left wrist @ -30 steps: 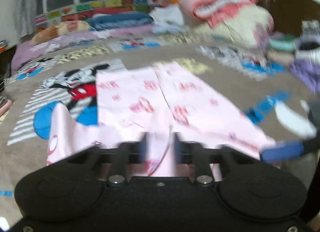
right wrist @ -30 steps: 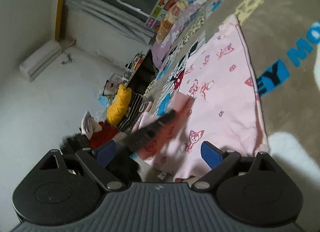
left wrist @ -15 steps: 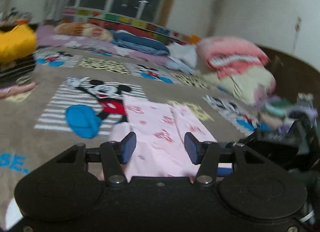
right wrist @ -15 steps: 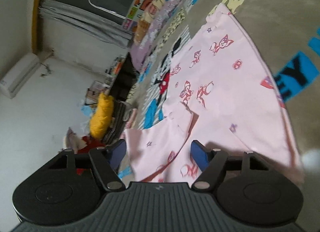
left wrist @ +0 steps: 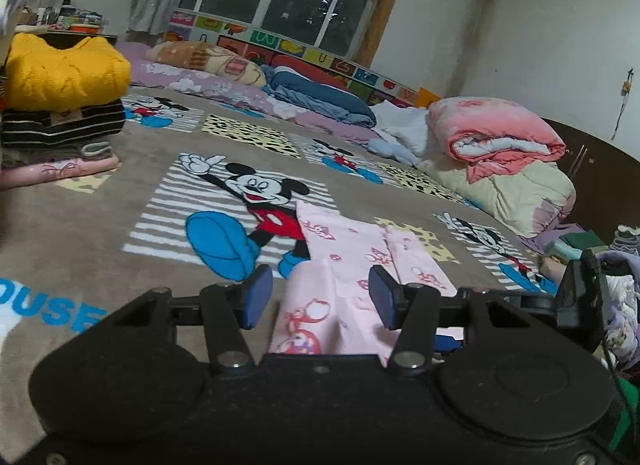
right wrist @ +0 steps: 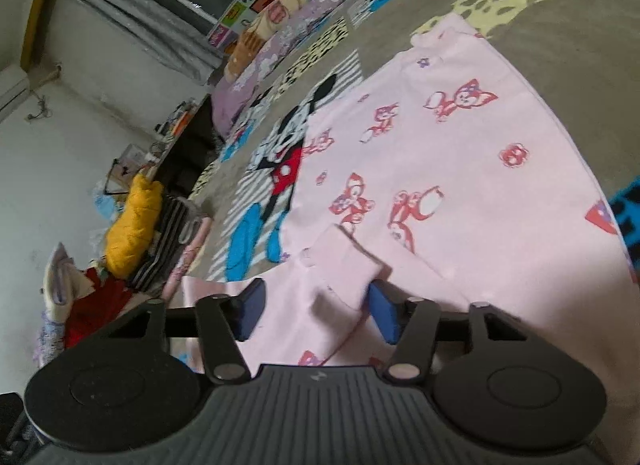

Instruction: Fold clothes

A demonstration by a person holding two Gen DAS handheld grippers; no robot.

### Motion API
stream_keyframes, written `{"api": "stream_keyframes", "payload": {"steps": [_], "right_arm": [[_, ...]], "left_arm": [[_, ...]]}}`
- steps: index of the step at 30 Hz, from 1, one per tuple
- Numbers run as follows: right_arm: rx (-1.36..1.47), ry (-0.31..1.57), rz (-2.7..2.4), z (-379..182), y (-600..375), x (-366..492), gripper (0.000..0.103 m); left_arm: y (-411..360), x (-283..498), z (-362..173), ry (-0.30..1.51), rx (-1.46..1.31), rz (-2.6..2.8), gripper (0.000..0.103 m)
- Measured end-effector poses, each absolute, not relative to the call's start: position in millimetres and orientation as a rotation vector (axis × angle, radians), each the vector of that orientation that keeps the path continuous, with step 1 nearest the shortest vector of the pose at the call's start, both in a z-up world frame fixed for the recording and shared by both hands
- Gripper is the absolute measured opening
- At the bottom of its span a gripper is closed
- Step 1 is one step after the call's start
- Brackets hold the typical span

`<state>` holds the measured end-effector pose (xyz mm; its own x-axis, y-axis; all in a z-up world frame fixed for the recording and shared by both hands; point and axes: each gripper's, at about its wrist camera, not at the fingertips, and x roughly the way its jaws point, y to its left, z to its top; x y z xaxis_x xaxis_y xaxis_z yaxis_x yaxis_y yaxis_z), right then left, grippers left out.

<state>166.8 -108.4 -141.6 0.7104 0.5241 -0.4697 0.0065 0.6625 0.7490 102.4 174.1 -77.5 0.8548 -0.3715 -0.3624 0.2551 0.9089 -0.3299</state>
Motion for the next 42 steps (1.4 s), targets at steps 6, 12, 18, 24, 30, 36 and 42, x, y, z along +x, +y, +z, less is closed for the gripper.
{"api": "stream_keyframes", "payload": {"steps": [6,12,18,24,30,36,42], "right_arm": [[0.785,0.713,0.291,-143.0,-105.8,168.4,0.014],[0.754,0.616,0.322,-118.9,-114.4,157.8,0.007],[0.740,0.478,0.399,-72.7,-136.2,153.2,0.007],[0.732,0.387,0.423,-34.2,-162.1,150.1,0.006],[0.716,0.343,0.393,-20.8,-188.7,142.3,0.006],[0.706,0.317,0.347,-18.1,-215.3,130.5,0.006],[0.708,0.298,0.316,-21.3,-236.5,120.7,0.006]], "left_arm": [[178.8,106.3,-87.3,0.509,-0.270,-0.309,0.053],[174.7,103.2,-96.5,0.576,-0.212,-0.325,0.067],[147.6,98.1,-110.5,0.642,-0.064,-0.374,0.067],[120.3,94.0,-117.7,0.644,0.005,-0.398,0.067],[94.7,87.5,-125.3,0.611,0.141,-0.399,0.065],[73.3,84.1,-131.3,0.595,0.207,-0.407,0.038],[51.7,74.4,-136.5,0.544,0.330,-0.413,0.023]]}}
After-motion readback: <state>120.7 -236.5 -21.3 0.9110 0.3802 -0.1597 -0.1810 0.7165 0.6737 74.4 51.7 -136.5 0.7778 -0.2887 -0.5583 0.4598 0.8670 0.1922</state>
